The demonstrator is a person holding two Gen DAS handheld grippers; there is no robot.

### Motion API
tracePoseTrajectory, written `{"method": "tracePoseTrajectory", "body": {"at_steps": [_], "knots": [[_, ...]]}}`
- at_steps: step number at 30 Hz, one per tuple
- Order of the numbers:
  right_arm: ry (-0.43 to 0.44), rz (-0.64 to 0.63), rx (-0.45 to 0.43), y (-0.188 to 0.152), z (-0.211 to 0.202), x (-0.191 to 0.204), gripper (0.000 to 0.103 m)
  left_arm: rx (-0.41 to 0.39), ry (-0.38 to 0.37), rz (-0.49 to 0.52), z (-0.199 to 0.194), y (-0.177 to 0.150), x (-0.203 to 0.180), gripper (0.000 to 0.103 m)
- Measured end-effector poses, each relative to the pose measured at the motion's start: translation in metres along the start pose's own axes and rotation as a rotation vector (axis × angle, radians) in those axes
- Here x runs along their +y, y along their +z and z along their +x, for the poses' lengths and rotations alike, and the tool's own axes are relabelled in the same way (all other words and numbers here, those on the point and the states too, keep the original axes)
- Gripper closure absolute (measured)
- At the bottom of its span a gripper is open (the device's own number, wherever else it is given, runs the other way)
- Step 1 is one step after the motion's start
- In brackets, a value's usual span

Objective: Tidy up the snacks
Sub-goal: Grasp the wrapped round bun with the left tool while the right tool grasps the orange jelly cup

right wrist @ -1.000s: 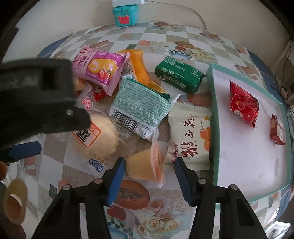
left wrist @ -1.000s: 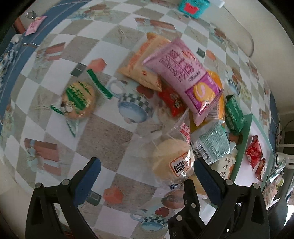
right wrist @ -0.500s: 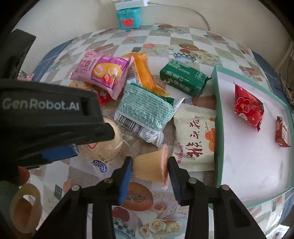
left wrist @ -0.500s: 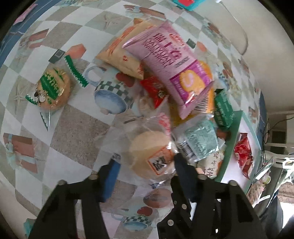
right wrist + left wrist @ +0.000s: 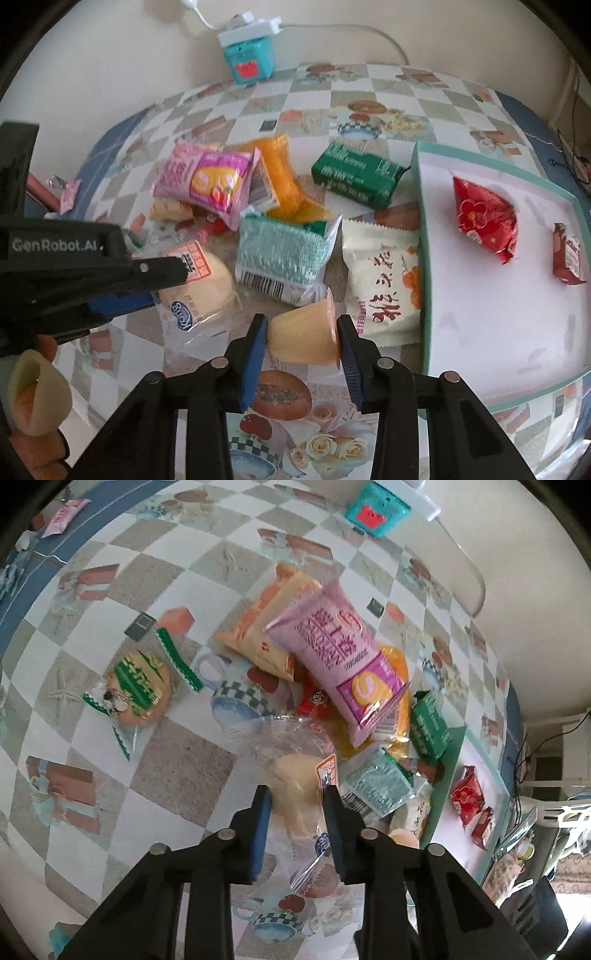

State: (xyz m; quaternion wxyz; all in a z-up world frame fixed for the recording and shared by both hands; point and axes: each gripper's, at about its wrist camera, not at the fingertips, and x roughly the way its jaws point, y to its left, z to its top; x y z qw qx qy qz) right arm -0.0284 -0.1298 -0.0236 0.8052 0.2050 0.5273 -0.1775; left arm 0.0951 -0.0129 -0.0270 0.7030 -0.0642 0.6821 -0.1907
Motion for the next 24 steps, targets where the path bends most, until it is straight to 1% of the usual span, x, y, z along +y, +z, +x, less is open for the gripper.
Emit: {"method": "tracePoseTrajectory", "body": {"at_steps": [2,6,7,9,11,12,13,15,19,21,24], "knots": [[0.003,0.006,-0.01,0.002,-0.003,-0.002,0.063,-0.008,0.001,0.0,0.0,-0.001,0.002,0.077],[0.001,0.011,-0.009,0.002,-0.005,-0.001,0.063,-0.003,0.008,-0.004,0.0,-0.001,0.009,0.078],[0.002,0.012,-0.004,0.002,-0.004,-0.002,0.063,-0.003,0.015,-0.001,0.007,0.0,0.005,0.078],[0.003,0.015,0.008,0.002,0.0,-0.004,0.063,0.0,0.022,0.007,0.01,0.001,0.005,0.077],[0.003,0.015,0.016,0.002,0.002,-0.005,0.063,0.009,0.016,0.011,0.014,0.002,0.004,0.074],[0.003,0.015,0.019,0.001,0.003,-0.006,0.063,0.017,0.014,0.009,0.017,0.002,0.004,0.067],[0.005,0.017,0.021,0.001,0.004,-0.006,0.063,0.022,0.012,0.006,0.02,0.002,0.004,0.052],[0.01,0.02,0.028,0.001,0.006,-0.008,0.063,0.035,0.004,-0.001,0.024,0.002,0.004,0.04],[0.007,0.019,0.047,0.001,0.011,-0.007,0.063,0.025,0.009,0.024,0.027,0.002,-0.003,0.039],[0.002,0.012,0.057,0.0,0.015,-0.006,0.063,0.022,0.028,0.042,0.03,0.002,-0.008,0.038],[-0.004,0.001,0.061,-0.001,0.017,-0.005,0.063,0.036,0.061,0.07,0.038,0.001,-0.014,0.038]]}}
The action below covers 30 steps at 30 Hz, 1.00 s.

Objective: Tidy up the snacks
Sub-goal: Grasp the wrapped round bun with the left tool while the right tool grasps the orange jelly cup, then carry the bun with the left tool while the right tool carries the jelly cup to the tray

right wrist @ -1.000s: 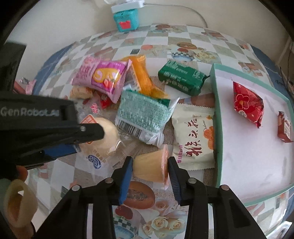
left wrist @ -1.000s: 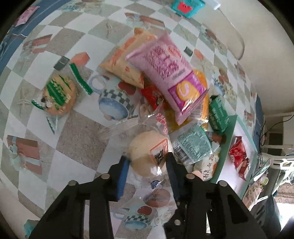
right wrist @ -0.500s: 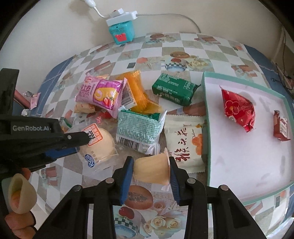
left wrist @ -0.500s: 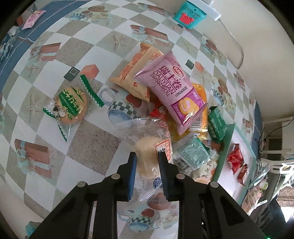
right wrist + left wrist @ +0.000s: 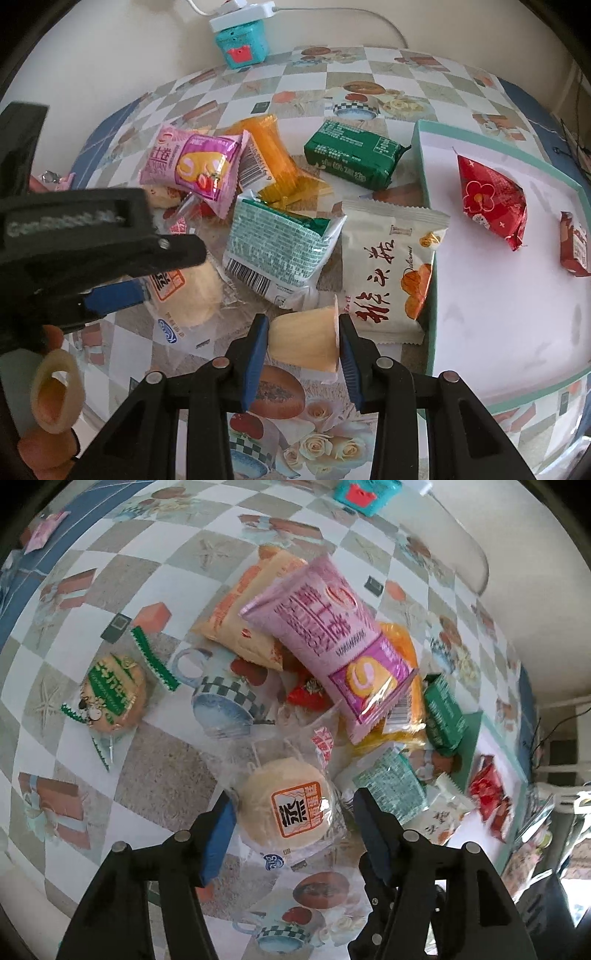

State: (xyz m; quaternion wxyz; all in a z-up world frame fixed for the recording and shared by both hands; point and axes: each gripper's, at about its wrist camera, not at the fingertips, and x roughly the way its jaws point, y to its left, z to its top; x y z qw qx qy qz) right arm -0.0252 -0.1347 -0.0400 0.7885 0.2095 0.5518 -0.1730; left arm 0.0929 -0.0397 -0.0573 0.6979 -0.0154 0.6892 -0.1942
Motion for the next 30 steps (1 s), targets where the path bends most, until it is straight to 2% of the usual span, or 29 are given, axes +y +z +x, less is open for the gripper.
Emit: {"method": "tracePoseTrajectory", "body": {"at_steps": [7,10,16,22,30], "knots": [[-0.001,-0.006,0.003,0.0,0.002,0.001,0.063,0.059,0.039,-0.019,0.023,-0.001,0.0,0.038],[-0.001,-0.005,0.003,0.0,0.002,0.001,0.063,0.049,0.033,-0.027,0.021,-0.001,0.002,0.044],[0.001,0.004,-0.001,0.0,0.001,0.0,0.063,0.049,0.033,-0.061,0.016,-0.001,0.012,0.046],[0.007,0.007,-0.007,0.001,-0.002,0.0,0.063,0.0,-0.006,-0.1,-0.01,-0.005,0.032,0.046],[0.028,0.016,-0.055,0.003,-0.021,0.0,0.063,-0.09,-0.014,-0.105,-0.047,-0.008,0.041,0.046]]}}
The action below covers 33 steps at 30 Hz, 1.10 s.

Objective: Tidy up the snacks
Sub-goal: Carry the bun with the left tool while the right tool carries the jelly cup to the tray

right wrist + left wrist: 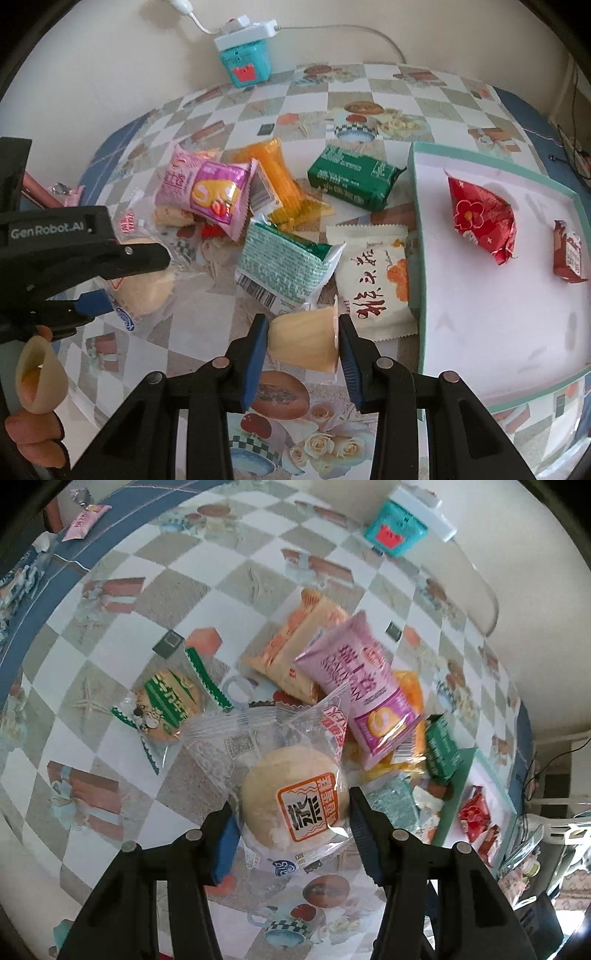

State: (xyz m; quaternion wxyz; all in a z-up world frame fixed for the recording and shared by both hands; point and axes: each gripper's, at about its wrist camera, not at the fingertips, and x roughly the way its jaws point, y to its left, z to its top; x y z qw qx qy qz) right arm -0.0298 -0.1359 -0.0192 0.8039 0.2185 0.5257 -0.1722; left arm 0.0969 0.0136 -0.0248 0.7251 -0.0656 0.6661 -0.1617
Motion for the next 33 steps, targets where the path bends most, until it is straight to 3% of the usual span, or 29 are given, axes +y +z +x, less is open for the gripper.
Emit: {"method": "tracePoseTrajectory", "body": {"at_steps": [9,16,22,33], "knots": [[0.028,0.022,-0.072,0.004,-0.027,-0.001,0.063,-0.069,-0.011,-0.014,-0.026,0.005,-0.003,0.046],[-0.009,0.063,-0.103,0.006,-0.038,-0.015,0.063,-0.1,-0.008,-0.006,-0.036,0.001,-0.006,0.046],[-0.086,0.152,-0.131,0.009,-0.048,-0.052,0.063,-0.107,-0.006,0.015,-0.04,-0.005,-0.016,0.046],[-0.221,0.395,-0.133,-0.003,-0.058,-0.148,0.063,-0.077,-0.026,0.219,-0.031,-0.044,-0.088,0.046]]}}
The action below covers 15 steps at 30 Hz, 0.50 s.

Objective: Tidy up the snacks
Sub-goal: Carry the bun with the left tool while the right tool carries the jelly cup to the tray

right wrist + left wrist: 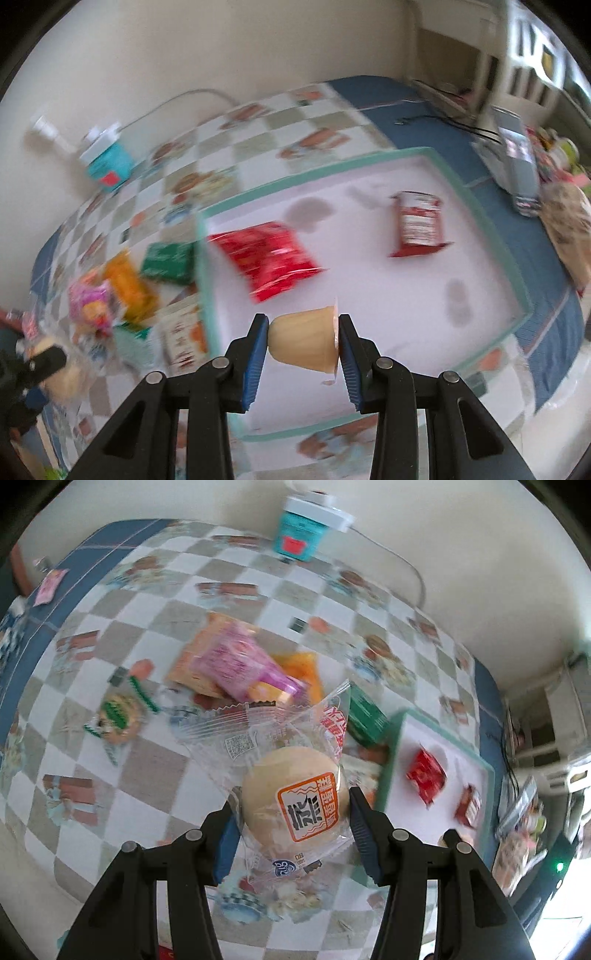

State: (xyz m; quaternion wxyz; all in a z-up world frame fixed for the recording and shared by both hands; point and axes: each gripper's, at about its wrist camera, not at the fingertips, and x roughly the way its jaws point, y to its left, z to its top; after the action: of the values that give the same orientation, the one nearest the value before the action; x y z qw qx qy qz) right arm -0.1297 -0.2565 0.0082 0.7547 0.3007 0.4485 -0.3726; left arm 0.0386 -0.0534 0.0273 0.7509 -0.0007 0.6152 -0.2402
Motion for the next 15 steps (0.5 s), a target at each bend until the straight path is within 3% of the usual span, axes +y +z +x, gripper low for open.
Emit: {"method": "tracePoseTrajectory", "body": {"at_steps": [4,15], "knots": [[-0.088,0.069,-0.01,0.004,0.0,-0.032,0.063,0.01,-0.014,0.084,0.005,-0.012,-0.032,0.046],[-0.177,0.208,0.008,0.009,0.007,-0.094,0.063,0.088,-0.053,0.293,0.039,-0.049,-0.11,0.046]]}}
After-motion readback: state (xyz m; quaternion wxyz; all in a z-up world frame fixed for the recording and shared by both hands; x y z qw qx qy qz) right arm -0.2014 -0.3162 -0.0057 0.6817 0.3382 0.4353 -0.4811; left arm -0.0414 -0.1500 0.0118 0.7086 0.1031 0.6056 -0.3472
